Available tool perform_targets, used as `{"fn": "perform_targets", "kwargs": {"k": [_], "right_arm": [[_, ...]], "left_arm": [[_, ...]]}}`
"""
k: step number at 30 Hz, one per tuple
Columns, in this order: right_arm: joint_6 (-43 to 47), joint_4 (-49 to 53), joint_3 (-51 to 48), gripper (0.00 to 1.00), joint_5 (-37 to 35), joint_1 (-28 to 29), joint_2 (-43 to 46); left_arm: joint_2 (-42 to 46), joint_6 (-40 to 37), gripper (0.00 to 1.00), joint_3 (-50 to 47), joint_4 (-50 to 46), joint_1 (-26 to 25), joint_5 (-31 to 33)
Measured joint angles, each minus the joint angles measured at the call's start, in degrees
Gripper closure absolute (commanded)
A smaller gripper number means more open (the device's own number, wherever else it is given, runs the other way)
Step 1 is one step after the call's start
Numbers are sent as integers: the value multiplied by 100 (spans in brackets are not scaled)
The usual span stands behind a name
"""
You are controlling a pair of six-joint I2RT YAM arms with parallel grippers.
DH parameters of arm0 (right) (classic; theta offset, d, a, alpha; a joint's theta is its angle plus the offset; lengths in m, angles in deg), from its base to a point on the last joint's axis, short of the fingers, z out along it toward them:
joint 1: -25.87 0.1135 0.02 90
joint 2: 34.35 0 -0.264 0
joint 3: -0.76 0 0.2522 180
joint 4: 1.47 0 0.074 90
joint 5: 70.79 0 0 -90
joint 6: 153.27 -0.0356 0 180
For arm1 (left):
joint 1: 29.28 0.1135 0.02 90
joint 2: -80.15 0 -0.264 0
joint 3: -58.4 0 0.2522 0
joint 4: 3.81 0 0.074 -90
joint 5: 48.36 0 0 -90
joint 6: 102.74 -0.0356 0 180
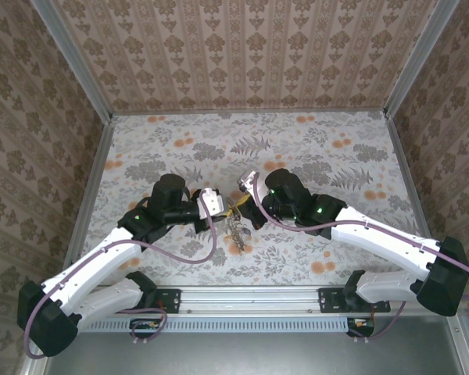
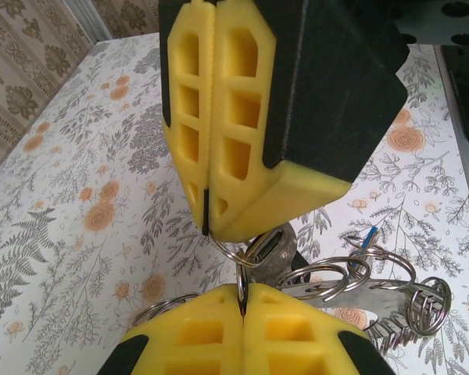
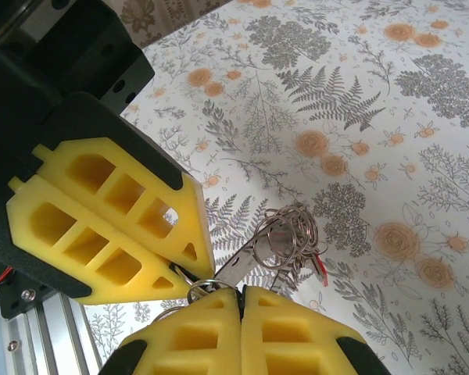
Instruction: Put the keys on the keyring
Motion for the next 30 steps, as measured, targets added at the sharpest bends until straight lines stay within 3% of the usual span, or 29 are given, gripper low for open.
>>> {"fn": "perform_targets", "kwargs": {"k": [30], "right_arm": [[-1482,308,146,100,-693,44,-96]], "left_arm": [[-678,846,100,404,44,-7,103]]}}
